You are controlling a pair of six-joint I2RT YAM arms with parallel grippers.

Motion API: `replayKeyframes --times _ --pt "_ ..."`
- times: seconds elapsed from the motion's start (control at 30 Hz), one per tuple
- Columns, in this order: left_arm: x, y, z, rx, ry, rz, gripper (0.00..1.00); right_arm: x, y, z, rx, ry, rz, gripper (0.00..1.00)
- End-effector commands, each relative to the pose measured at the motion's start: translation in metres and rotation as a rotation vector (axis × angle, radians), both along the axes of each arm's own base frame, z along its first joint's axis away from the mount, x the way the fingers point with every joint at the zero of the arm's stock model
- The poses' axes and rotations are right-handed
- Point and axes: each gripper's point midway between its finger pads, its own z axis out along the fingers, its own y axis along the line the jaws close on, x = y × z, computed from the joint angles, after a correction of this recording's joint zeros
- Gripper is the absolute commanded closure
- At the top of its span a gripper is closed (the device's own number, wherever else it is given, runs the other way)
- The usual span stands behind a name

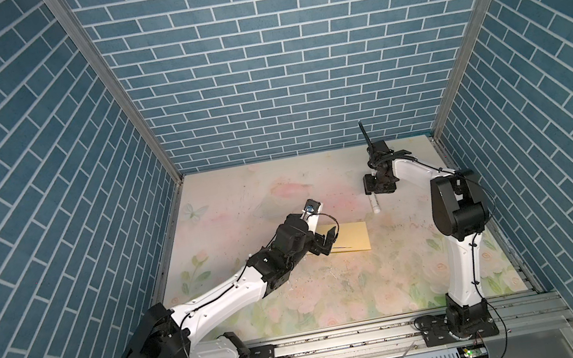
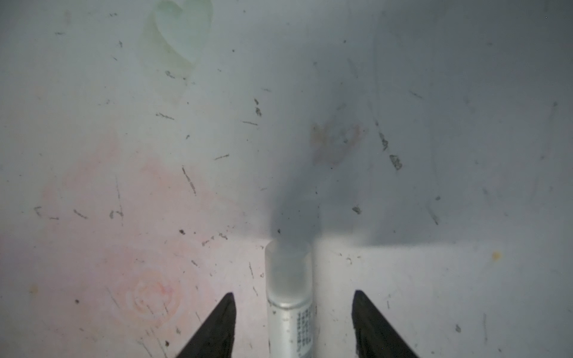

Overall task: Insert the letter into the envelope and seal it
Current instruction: 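Grasp the white glue stick upright with the right gripper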

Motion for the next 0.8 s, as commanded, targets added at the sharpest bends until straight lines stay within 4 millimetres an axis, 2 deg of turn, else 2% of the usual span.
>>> replayKeyframes --times 0.0,0.17,0.27,0.3,0.57,0.7,0.73,0.77 --pt "0.001 0.006 -0.011 0.008 0.099 0.057 0.0 -0.004 0.0 -0.004 -0.064 0.042 0.029 0.46" --pt "0.004 0.012 -0.014 0.007 0.116 0.1 0.0 -0.006 -0.002 -0.011 -0.108 0.061 0.029 0.52" --pt "0.005 0.014 -0.015 0.004 0.122 0.117 0.0 -0.007 -0.002 -0.011 -0.111 0.06 0.024 0.59" --pt "0.006 0.015 -0.015 0.004 0.125 0.121 0.0 -0.008 -0.003 -0.024 -0.12 0.086 0.024 0.61" --pt "0.004 0.011 -0.017 -0.014 0.142 0.104 0.0 -0.009 -0.002 -0.032 -0.119 0.104 0.022 0.79" --pt "-0.001 0.004 -0.013 -0.031 0.146 0.054 0.0 -0.007 0.001 -0.021 -0.092 0.069 0.014 0.89" --pt "-0.003 0.0 -0.011 -0.044 0.148 0.031 0.0 -0.004 0.005 -0.001 -0.057 0.02 0.01 0.9" --pt "-0.004 -0.002 -0.008 -0.057 0.146 0.018 0.0 -0.003 0.008 0.01 -0.027 -0.013 0.007 0.91"
